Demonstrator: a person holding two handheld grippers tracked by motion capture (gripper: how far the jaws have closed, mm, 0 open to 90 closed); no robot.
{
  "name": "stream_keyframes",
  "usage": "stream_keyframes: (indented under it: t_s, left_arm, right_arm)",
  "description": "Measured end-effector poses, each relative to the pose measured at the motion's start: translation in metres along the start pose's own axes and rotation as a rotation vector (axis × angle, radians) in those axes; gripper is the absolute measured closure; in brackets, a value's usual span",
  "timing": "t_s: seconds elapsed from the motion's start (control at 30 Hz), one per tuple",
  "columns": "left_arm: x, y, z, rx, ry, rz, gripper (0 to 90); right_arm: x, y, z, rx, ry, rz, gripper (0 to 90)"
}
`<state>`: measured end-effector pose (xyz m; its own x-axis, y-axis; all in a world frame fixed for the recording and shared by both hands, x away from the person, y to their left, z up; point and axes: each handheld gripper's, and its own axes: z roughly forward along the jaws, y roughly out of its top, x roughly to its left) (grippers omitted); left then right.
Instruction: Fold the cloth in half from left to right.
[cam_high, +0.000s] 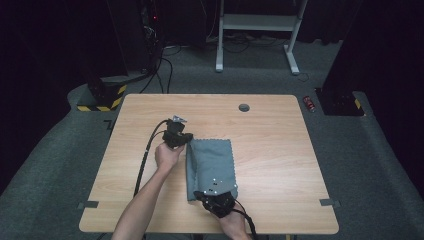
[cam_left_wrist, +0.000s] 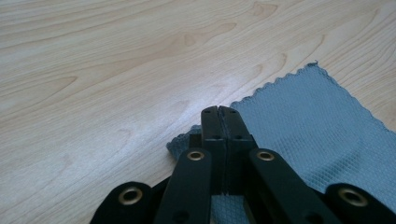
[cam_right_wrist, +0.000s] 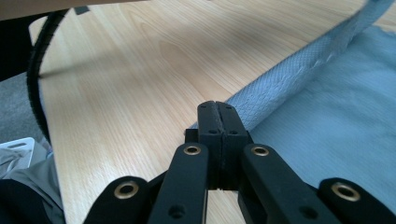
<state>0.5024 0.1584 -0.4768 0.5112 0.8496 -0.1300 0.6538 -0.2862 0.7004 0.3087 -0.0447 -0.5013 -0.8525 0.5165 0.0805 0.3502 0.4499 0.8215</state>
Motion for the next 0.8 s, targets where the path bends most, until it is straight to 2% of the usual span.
stream_keyframes:
  t_s: [0.37, 0.8]
  left_arm:
    - [-0.016, 0.010, 0.010, 0.005, -0.014, 0.030, 90.0]
    - [-0.032, 0.017, 0.025, 0.002, -0.039, 0.031, 90.0]
  right_arm:
    - [-0.009, -0.012, -0.013, -0.006, -0.036, 0.023, 90.0]
    - [-0.019, -0.029, -0.033, -0.010, -0.080, 0.054, 90.0]
